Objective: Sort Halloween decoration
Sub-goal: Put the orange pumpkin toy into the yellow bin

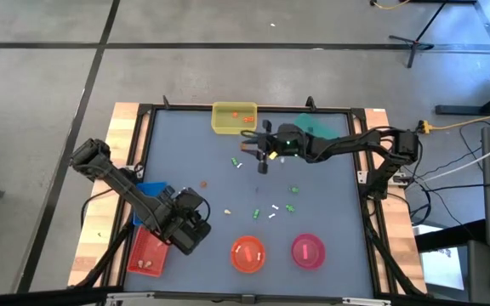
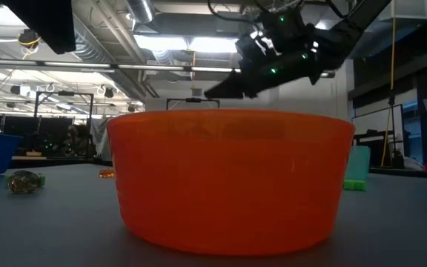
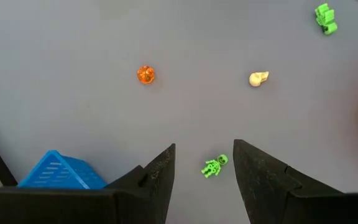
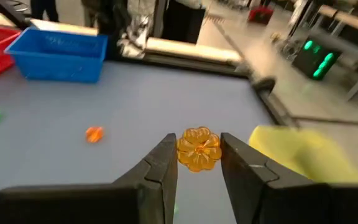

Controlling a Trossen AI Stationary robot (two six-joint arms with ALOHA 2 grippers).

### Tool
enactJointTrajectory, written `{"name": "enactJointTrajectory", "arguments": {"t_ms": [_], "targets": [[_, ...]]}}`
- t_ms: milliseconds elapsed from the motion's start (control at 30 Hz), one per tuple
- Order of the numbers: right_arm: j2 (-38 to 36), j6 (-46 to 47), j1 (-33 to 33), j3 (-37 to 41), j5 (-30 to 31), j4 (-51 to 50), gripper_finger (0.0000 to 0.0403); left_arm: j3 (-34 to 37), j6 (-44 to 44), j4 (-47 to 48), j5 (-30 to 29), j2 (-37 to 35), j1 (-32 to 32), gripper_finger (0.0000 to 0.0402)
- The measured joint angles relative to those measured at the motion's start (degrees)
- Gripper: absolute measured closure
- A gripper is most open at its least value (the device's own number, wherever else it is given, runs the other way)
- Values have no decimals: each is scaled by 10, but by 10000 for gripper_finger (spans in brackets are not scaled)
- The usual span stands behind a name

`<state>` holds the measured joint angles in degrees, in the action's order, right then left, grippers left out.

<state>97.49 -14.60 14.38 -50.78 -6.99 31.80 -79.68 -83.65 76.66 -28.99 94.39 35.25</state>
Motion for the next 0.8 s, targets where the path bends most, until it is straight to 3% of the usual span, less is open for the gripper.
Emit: {"name": "enactJointTrajectory", "arguments": {"t_ms": [267, 500, 800], "targets": [[26, -53, 29, -97, 17, -6, 296, 0, 47, -4, 0, 0, -25, 256], [80, -52, 86, -163, 26, -75, 296, 0, 93, -12, 0, 0, -35, 256], [131, -52, 121, -172, 26, -96, 296, 0, 109, -20, 8, 0, -36, 256]]}}
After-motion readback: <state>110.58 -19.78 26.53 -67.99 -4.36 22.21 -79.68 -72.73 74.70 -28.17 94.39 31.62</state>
